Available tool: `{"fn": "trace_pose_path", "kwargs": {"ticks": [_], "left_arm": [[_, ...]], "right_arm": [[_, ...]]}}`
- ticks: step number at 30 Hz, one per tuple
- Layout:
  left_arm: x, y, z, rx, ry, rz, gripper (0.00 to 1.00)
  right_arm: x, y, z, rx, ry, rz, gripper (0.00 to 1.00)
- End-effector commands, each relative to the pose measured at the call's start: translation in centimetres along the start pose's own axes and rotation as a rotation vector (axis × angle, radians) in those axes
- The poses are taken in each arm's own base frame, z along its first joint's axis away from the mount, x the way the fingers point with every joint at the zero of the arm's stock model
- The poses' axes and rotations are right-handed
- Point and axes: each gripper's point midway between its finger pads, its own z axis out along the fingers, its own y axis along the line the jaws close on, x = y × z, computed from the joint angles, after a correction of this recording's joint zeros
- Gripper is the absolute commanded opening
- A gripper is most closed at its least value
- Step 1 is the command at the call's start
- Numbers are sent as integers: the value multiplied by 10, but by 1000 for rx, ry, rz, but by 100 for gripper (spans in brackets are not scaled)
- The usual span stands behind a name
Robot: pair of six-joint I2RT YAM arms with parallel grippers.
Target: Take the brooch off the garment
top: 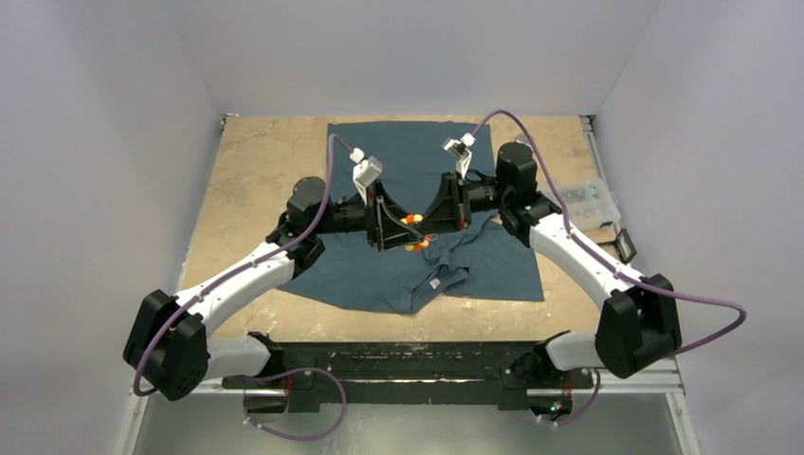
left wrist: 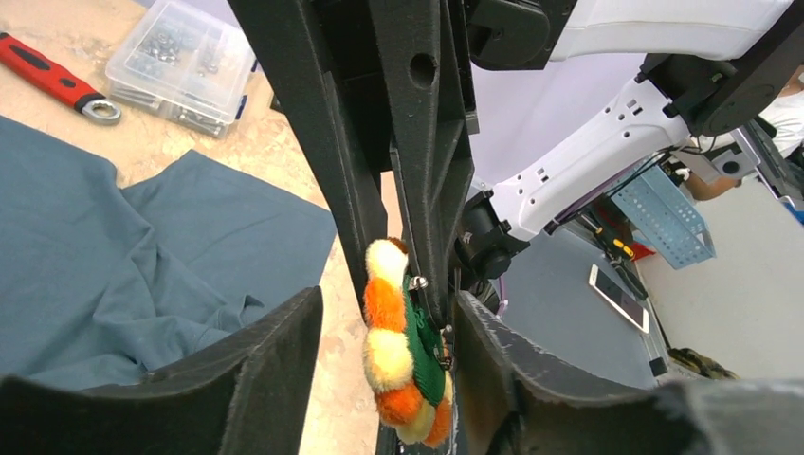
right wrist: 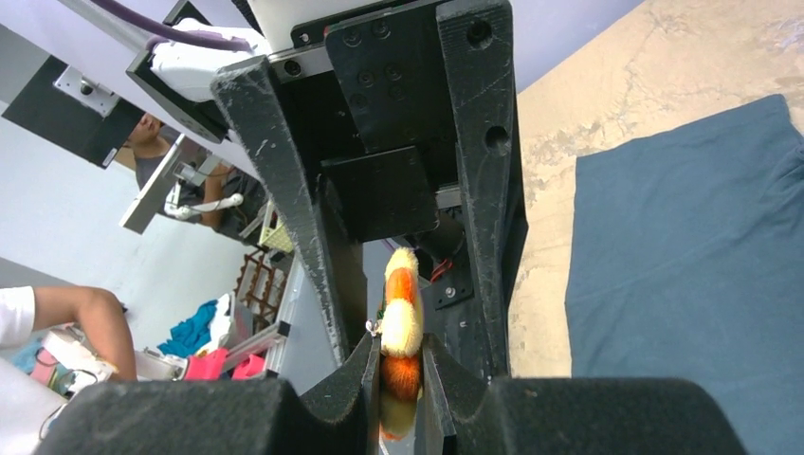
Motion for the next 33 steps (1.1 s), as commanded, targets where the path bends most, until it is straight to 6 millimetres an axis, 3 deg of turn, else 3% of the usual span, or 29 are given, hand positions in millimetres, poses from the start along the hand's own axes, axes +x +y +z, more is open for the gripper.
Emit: {"fn": "trace_pose_path", "kwargs": {"ticks": [1, 9, 12, 18, 23, 33], "left_arm": [[-14, -6, -3, 20, -29, 5, 48], [-13, -6, -4, 31, -28, -21, 26], [-12, -7, -5, 36, -25, -23, 21], [-13, -9, -6, 39, -26, -43, 0], [-18, -1, -10, 11, -49, -81, 0], [-19, 4, -11, 14, -58, -115, 0]], "right_arm": [[-2, 13, -1, -20, 6, -61, 0], [-3, 9, -1, 0, 3, -60, 0], [-4, 10, -1, -3, 7, -65, 6], [-7, 11, -1, -9, 9, -73, 21], [-7, 6, -4, 18, 4, -59, 39], [-16, -3, -14, 47, -29, -30, 40]]}}
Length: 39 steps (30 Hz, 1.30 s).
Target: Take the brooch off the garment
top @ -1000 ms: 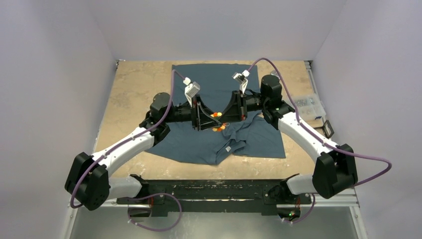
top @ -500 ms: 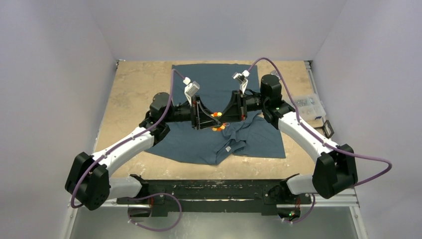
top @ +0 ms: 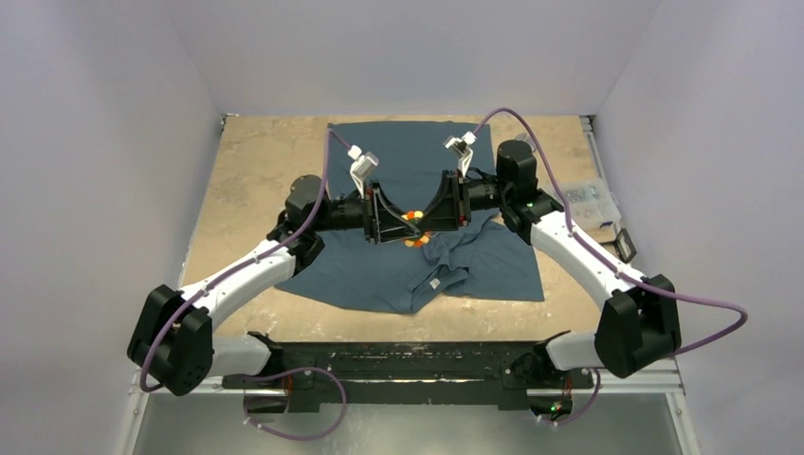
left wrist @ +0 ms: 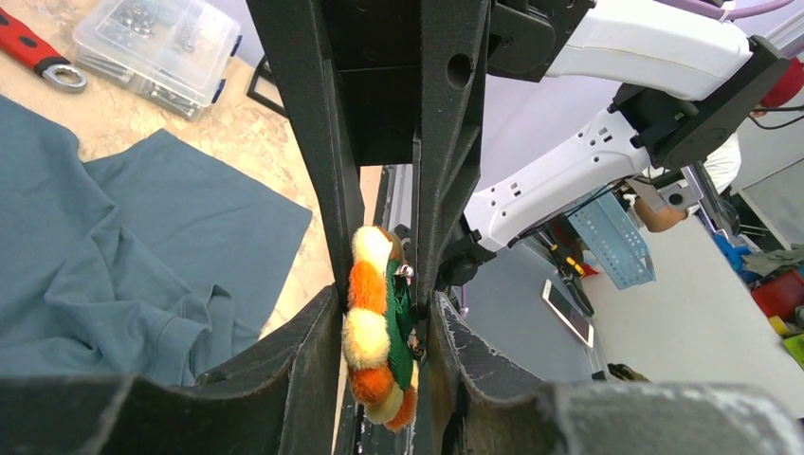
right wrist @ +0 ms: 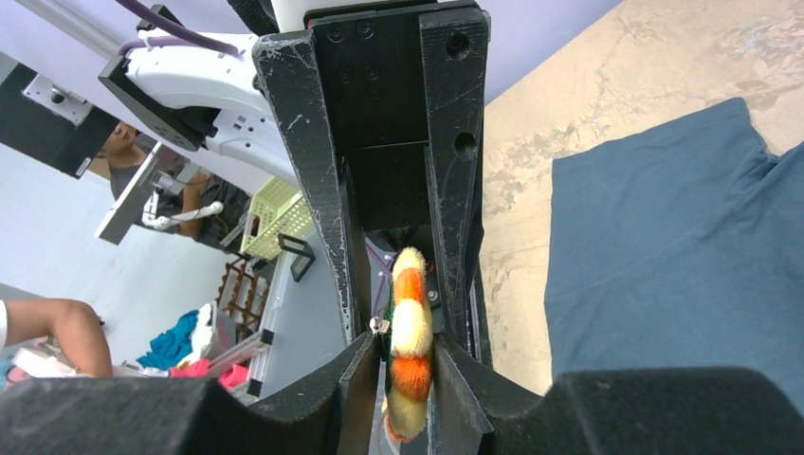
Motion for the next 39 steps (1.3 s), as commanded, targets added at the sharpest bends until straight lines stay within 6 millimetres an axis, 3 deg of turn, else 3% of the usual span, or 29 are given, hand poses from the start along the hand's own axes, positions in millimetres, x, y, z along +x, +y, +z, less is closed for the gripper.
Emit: {"fn": "trace_pose_path", "kwargs": {"ticks": [1, 9, 12, 16, 24, 33, 39], "left_arm": [[-16, -2, -6, 9, -50, 29, 0], [-18, 0, -5, 7, -51, 32, 0], [-19, -1, -4, 15, -41, 41, 18], [-20, -5, -4, 35, -30, 52, 25], [-12, -3, -7, 37, -1, 27, 46], [1, 7, -7, 24, 30, -28, 52], [6, 22, -9, -3, 20, -120, 45]], "right_arm": [[-15, 5, -10, 1, -29, -12, 40], [-27, 7, -11, -9, -66, 32, 38], [-27, 6, -11, -6, -68, 23, 14], [-23, 2, -11, 2, -58, 19, 1], [1, -17, -10, 40, -24, 126, 0], [23, -29, -7, 11, -42, 325, 0], [23, -23, -7, -37, -40, 318, 0]]}}
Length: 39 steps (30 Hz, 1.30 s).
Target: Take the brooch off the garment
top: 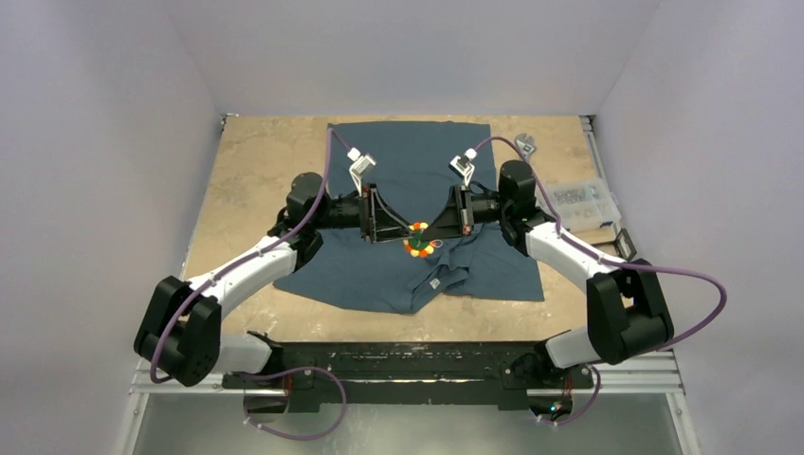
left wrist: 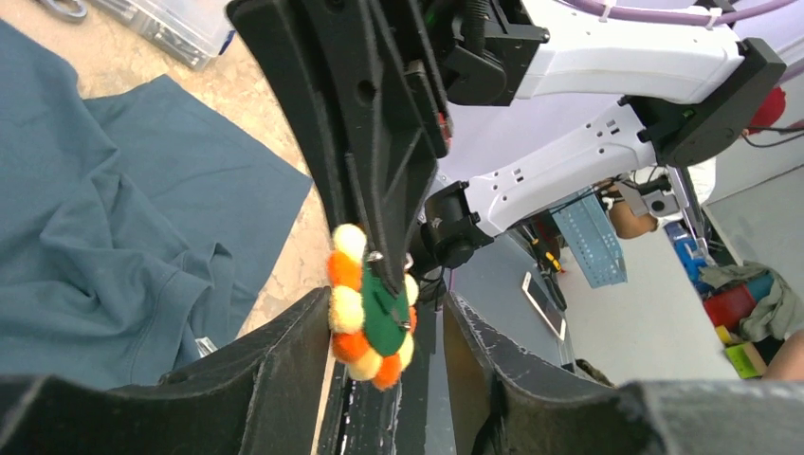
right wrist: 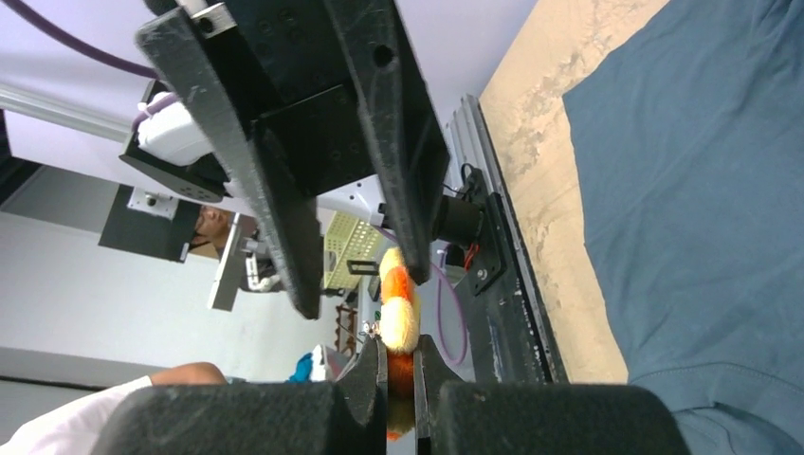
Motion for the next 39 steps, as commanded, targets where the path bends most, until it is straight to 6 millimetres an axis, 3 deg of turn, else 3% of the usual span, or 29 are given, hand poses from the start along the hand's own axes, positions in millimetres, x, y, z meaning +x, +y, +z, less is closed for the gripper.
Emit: {"fn": "trace_pose_path", "kwargs": {"ticks": [1, 12, 19, 30, 32, 35, 39], "left_arm": [[-6, 5, -1, 12, -22, -27, 44], [-9, 8, 8, 64, -17, -93, 24], [-8, 7, 9, 86, -11, -113, 30], [3, 10, 15, 82, 38, -135, 22], [4, 11, 15, 78, 42, -142, 17], [4, 11, 14, 78, 35, -145, 1], [0, 15, 13, 55, 19, -171, 0]], "right_arm": [[-5, 17, 0, -59, 7, -66, 0], [-7, 15, 0, -38, 24, -116, 0], [-9, 11, 1, -26, 35, -129, 0], [-16, 15, 2, -25, 22, -166, 0], [-16, 16, 2, -27, 23, -168, 0], [-15, 17, 1, -30, 30, -174, 0], [-14, 13, 1, -17, 46, -178, 9]]}}
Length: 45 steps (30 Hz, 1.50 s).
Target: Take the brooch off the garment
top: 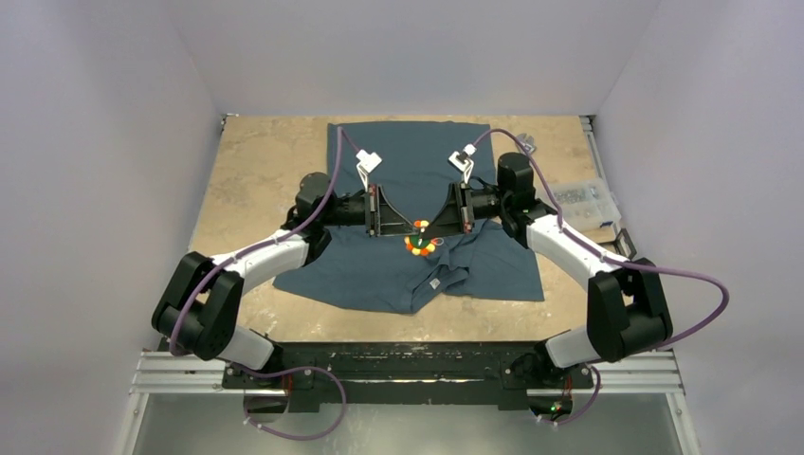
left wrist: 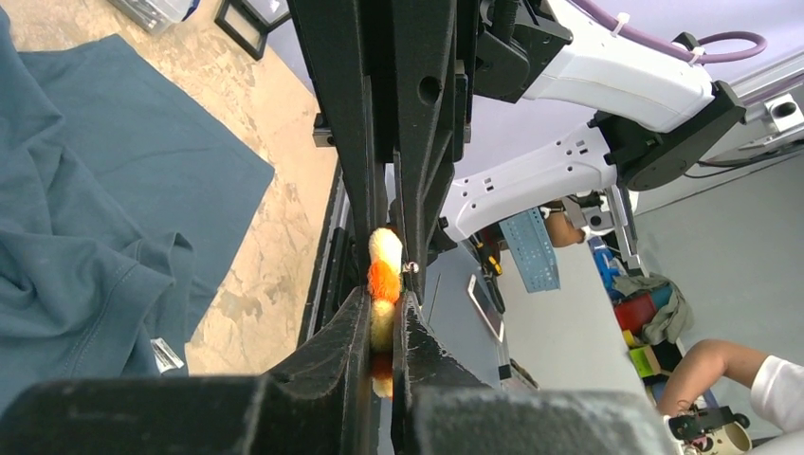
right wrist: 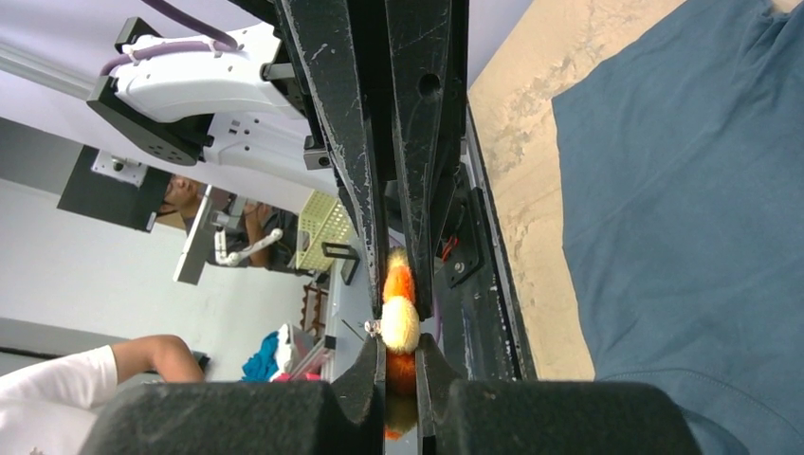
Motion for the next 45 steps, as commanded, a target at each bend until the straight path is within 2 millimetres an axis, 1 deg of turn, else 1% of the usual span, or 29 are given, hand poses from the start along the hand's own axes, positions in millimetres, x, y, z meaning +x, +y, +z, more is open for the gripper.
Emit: {"fn": "trace_pose_path", "kwargs": {"ticks": [1, 3, 4, 5, 8, 11, 14, 18, 21, 26, 29, 33, 45], "left_arm": [[-8, 0, 0, -7, -15, -9, 0], [-14, 5, -5, -21, -53, -32, 0], [-18, 7, -7, -29, -72, -40, 0], [-21, 9, -9, -36, -87, -51, 0], [-29, 16, -14, -52, -123, -76, 0], [-34, 17, -15, -44, -142, -84, 0], [-34, 15, -15, -35, -142, -83, 0], [-36, 15, -15, -32, -149, -82, 0], [-38, 14, -16, -34, -157, -80, 0], [-39, 15, -17, -38, -166, -85, 0], [-41, 15, -17, -39, -177, -88, 0], [-42, 17, -17, -45, -189, -97, 0], [-46, 20, -17, -52, -211, -108, 0]], "right_arm": [[-13, 10, 1, -8, 12, -85, 15], [-15, 8, 1, 4, 7, -84, 30], [-15, 7, 0, 10, 5, -80, 36], [-16, 6, 0, 18, 4, -82, 40], [-17, 2, 0, 48, -2, -82, 44], [-17, -2, 0, 58, -7, -64, 44], [-21, -4, 0, 65, -34, -29, 44], [-30, -5, -1, 62, -99, 32, 45], [-38, -1, -1, 40, -147, 42, 45], [-43, -2, 0, 36, -166, 53, 42], [-43, -2, 0, 33, -167, 59, 41], [-42, -3, 1, 26, -167, 70, 37], [-37, 1, 7, -1, -144, 57, 35]]}}
